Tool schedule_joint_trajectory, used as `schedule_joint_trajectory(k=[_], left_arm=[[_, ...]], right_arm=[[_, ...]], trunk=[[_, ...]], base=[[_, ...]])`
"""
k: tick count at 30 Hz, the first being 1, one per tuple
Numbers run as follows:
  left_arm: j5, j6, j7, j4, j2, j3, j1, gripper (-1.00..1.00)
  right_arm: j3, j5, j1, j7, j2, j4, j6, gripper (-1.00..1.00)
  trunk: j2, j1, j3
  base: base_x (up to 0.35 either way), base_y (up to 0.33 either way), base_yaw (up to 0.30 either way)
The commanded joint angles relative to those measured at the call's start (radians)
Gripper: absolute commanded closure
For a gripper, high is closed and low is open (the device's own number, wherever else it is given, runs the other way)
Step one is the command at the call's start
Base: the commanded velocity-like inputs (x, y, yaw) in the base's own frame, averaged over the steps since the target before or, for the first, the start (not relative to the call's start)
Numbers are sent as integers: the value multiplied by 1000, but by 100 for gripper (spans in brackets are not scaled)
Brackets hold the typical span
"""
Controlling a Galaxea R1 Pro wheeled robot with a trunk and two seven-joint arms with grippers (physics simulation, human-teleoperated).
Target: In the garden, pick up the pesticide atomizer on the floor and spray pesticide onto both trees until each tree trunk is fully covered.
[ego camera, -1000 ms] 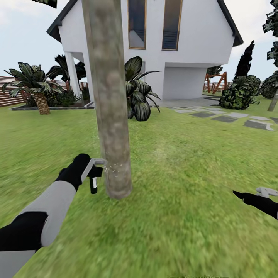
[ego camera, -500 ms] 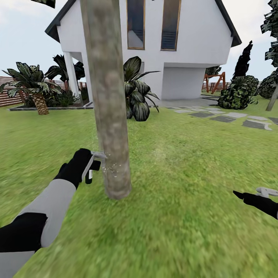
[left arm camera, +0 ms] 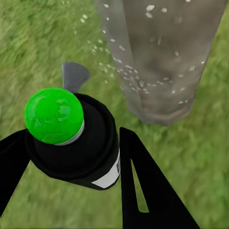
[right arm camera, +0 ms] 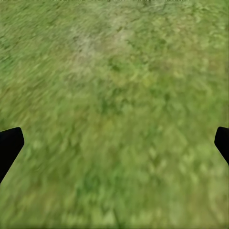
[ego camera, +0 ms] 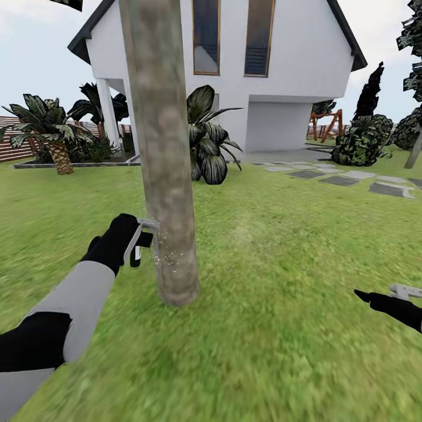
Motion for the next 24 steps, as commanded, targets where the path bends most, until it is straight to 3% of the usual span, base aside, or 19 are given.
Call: schedule_joint_trajectory(k=[1,4,14,21,24], left_arm=[[0,0,0,0,0,0,-13,100],[1,22,0,1,-2,0,-86,100],[4,31,-1,3,-17,1,-226,100],[6,30,-1,14,-14,-2,-231,100],[6,29,-2,63,13,-2,-229,100]], right_arm=[[0,0,0,0,0,0,0,-100],[0,0,0,0,0,0,0,-100],[0,0,0,0,-1,0,0,-100],[0,0,0,0,-2,0,0,-100],[0,0,0,0,-2,0,0,-100]], trunk=[[0,0,0],[0,0,0],[0,0,0],[0,0,0],[0,0,0]], base=[[0,0,0],[0,0,0],[0,0,0],[0,0,0],[0,0,0]])
